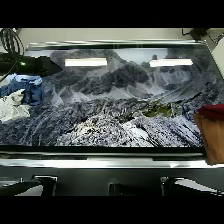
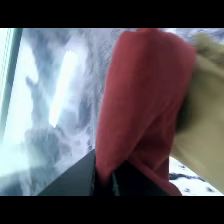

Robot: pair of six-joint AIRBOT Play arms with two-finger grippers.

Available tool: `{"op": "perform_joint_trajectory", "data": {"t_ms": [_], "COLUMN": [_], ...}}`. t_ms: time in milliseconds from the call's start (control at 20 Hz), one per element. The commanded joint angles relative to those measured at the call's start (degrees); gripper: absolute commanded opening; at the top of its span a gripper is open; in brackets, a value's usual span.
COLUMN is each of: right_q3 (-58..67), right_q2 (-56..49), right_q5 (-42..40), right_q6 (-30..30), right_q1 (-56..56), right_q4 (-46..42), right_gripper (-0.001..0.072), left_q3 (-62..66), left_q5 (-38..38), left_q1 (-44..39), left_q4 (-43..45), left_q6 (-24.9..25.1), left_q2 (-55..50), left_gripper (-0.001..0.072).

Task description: Fold the clothes and pants, and hang the long-sleeved shirts on hangers.

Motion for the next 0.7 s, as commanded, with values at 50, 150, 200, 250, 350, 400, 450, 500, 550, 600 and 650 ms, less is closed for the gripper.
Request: {"op": "perform_joint_trajectory", "data": {"t_ms": [50, 150, 200, 250, 350, 400, 450, 500, 550, 600, 650], "right_q3": [0.0, -0.3, -1.3, -2.8, -7.3, -9.9, -12.0, -14.1, -16.0, -17.8, -19.5], "right_q2": [0.6, 0.8, 1.2, 1.7, 2.7, 3.1, 3.4, 3.4, 3.3, 3.3, 3.3], "right_q5": [7.1, 9.2, 9.8, 10.0, 9.5, 8.9, 8.3, 8.0, 7.6, 6.8, 5.7], "right_q6": [2.8, 3.7, 3.7, 3.9, 3.9, 3.9, 3.6, 2.7, 2.3, 2.3, 2.3], "right_q1": [-5.7, -5.6, -5.2, -5.0, -5.0, -5.0, -5.0, -5.0, -5.0, -5.1, -5.1], "right_q4": [-6.3, -13.0, -17.0, -20.2, -24.7, -26.3, -27.5, -29.8, -32.5, -35.3, -36.8], "right_gripper": [0.0034, 0.0035, 0.0035, 0.0035, 0.0035, 0.0035, 0.0035, 0.0035, 0.0035, 0.0035, 0.0035], "left_q3": [0.0, 0.0, 0.0, 0.0, 0.0, 0.0, 0.0, 0.0, 0.0, 0.0, 0.0], "left_q5": [0.0, 0.0, 0.0, 0.0, 0.0, 0.0, 0.0, 0.0, 0.0, 0.0, 0.0], "left_q1": [0.0, 0.0, 0.0, 0.0, 0.0, 0.0, 0.0, 0.0, 0.0, 0.0, 0.0], "left_q4": [0.0, 0.0, 0.0, 0.0, 0.0, 0.0, 0.0, 0.0, 0.0, 0.0, 0.0], "left_q6": [0.1, 0.2, 0.2, 0.2, 0.2, 0.2, 0.2, 0.2, 0.2, 0.2, 0.2], "left_q2": [0.0, 0.0, 0.0, 0.0, 0.0, 0.0, 0.0, 0.0, 0.0, 0.0, 0.0], "left_gripper": [0.0028, 0.0027, 0.0027, 0.0028, 0.0027, 0.0027, 0.0028, 0.0028, 0.0027, 0.0027, 0.0027]}}
